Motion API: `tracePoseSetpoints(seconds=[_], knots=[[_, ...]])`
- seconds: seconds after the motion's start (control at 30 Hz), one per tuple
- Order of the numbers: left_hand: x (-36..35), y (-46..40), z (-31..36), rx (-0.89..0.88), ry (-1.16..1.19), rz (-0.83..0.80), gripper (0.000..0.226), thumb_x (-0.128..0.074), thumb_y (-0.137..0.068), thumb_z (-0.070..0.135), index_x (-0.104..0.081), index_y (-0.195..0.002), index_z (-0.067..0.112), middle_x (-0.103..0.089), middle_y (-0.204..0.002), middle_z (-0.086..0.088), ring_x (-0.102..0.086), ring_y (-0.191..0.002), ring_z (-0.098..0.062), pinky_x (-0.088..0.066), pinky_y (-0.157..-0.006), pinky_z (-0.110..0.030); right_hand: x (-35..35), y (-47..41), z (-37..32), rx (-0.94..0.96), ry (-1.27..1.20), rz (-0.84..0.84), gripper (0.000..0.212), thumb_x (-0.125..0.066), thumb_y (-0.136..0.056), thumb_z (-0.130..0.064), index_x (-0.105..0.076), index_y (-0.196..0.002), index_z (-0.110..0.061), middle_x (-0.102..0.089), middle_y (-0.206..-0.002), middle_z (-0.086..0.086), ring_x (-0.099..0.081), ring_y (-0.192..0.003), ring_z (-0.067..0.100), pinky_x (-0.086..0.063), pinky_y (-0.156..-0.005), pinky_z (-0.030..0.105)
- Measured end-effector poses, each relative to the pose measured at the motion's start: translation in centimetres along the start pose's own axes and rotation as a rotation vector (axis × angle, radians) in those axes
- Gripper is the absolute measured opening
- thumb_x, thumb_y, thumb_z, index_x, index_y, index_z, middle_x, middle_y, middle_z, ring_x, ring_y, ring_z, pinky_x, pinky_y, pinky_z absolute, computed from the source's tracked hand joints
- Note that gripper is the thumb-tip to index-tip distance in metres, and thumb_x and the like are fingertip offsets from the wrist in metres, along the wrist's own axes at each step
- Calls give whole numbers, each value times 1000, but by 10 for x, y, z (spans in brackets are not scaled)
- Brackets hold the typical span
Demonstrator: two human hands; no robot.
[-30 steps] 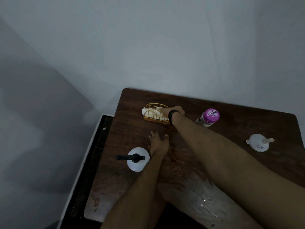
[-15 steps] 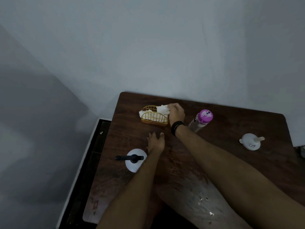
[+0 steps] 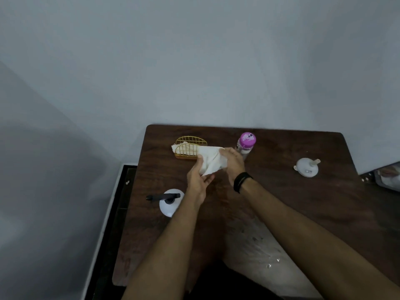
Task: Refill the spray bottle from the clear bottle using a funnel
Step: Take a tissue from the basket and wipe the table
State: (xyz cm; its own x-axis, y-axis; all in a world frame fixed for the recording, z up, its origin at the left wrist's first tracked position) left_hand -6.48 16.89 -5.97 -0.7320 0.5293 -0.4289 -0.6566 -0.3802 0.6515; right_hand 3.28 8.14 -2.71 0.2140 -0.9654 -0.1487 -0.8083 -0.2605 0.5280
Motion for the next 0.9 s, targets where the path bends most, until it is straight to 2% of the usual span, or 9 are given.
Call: tracePoseSetpoints(seconds=[0.1, 0.17, 0.23, 0.4, 0.47, 0.6, 0.73, 0.8, 0.9], knots=[[1, 12, -14, 39, -88, 15, 24, -68, -91, 21, -69, -114, 13, -72, -106, -8, -67, -98, -22, -54, -78, -32, 34, 8, 21, -66, 60, 31, 8, -64, -91, -16, -63, -84, -15, -68, -93, 7, -64, -85, 22, -54, -74, 38], [3, 18, -29, 81, -173, 42, 11, -64, -92, 12, -71, -101, 15, -72, -102, -7, -66, -96, -23, -54, -80, -34, 58, 14, 35, -77, 105, 67, 6, -66, -90, -19, -66, -87, -14, -70, -97, 9, -65, -91, 26, -55, -84, 44], [5, 24, -47, 123, -231, 69, 11, -59, -96, 14, -69, -97, 15, -71, -100, -8, -65, -93, -22, -55, -83, -36, 85, 25, 46, -73, 140, 97, 7, -67, -91, -20, -67, -88, -14, -71, -97, 10, -65, -90, 26, -55, -85, 46], [-3, 39, -94, 286, -382, -24, 42, -55, -94, 55, -67, -108, 17, -71, -110, -8, -66, -106, -26, -54, -96, -45, 131, 50, 66, -111, 177, 33, 10, -67, -91, -18, -67, -97, -10, -71, -100, 13, -66, -91, 25, -58, -84, 44], [-8, 44, -108, 236, -567, -32, 35, -70, -90, 39, -67, -113, 13, -71, -113, -9, -67, -102, -23, -58, -88, -39, 146, 58, 74, -147, 157, -19, 12, -67, -91, -14, -67, -102, -8, -71, -102, 13, -67, -94, 27, -58, -82, 44], [-17, 50, -129, 130, -706, 23, 20, -74, -87, 14, -69, -106, 8, -72, -102, -6, -68, -91, -20, -57, -76, -33, 182, 70, 79, -148, 305, -32, 20, -68, -87, -4, -67, -107, -1, -70, -95, 8, -66, -81, 17, -56, -61, 22], [-31, 54, -160, 143, -785, -10, 28, -74, -87, 15, -68, -113, 5, -71, -107, -7, -67, -90, -18, -55, -60, -24, 223, 69, 89, -128, 478, 49, 14, -74, -82, -5, -70, -94, -12, -71, -99, 10, -67, -90, 23, -58, -71, 29], [-36, 54, -177, 154, -851, -36, 29, -74, -86, 20, -70, -112, 8, -73, -106, -8, -69, -88, -17, -58, -64, -28, 237, 66, 86, -61, 554, 128, 18, -75, -80, -9, -69, -92, -21, -71, -95, 1, -67, -91, 21, -56, -72, 29], [-45, 51, -192, 108, -1076, 42, 35, -75, -82, 40, -71, -101, 12, -72, -98, 1, -67, -90, -16, -58, -73, -35, 251, 65, 67, 141, 772, 229, 29, -69, -83, -10, -64, -110, -16, -64, -107, 1, -57, -98, 14, -46, -80, 22]])
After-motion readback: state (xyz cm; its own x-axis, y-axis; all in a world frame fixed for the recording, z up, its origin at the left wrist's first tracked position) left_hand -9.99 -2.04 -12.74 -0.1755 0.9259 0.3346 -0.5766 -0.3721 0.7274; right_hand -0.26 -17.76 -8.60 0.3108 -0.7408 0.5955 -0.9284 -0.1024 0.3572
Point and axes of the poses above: each hand's wrist, its own y-axis away from the middle knuckle, its own x-axis out of the back of the hand, z = x × y, the point moved 5 cm from there along -y, towards the middle knuckle
